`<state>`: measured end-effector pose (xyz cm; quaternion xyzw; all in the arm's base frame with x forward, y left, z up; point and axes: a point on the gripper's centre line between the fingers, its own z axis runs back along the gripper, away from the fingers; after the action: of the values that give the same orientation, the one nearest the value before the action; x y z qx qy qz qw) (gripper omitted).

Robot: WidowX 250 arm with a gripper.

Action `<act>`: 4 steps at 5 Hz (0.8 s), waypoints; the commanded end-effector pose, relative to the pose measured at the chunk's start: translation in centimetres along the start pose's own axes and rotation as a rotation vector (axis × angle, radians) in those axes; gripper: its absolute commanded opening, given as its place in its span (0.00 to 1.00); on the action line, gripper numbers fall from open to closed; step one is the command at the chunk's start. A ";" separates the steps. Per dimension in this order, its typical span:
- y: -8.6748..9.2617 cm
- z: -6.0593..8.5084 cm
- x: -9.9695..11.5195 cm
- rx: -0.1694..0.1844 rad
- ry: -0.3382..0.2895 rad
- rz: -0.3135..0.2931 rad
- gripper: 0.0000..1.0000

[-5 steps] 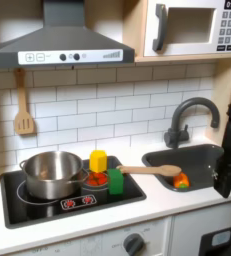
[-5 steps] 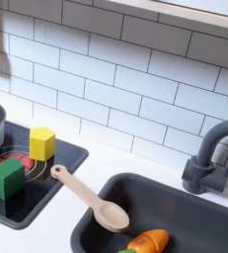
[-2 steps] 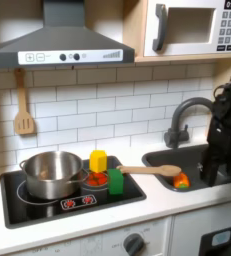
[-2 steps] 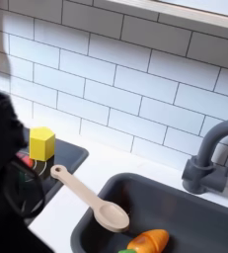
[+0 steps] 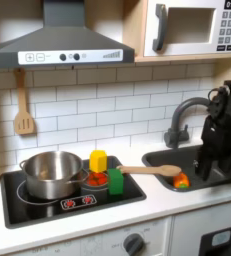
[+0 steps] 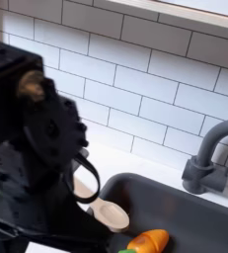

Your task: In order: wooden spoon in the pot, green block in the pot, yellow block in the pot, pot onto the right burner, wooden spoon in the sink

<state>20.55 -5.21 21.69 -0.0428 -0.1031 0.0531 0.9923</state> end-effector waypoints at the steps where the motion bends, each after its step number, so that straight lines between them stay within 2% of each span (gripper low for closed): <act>1: 0.0 -2.2 2.1 0.132 -0.047 -0.098 1.00; 2: 0.9 -3.4 2.9 0.173 -0.071 -0.134 1.00; 3: 1.1 -4.9 3.4 0.134 -0.091 -0.177 1.00; 4: 1.6 -6.3 4.2 0.074 -0.115 -0.210 1.00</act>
<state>25.74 -3.79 16.21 0.0069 -0.1591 -0.0474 0.9861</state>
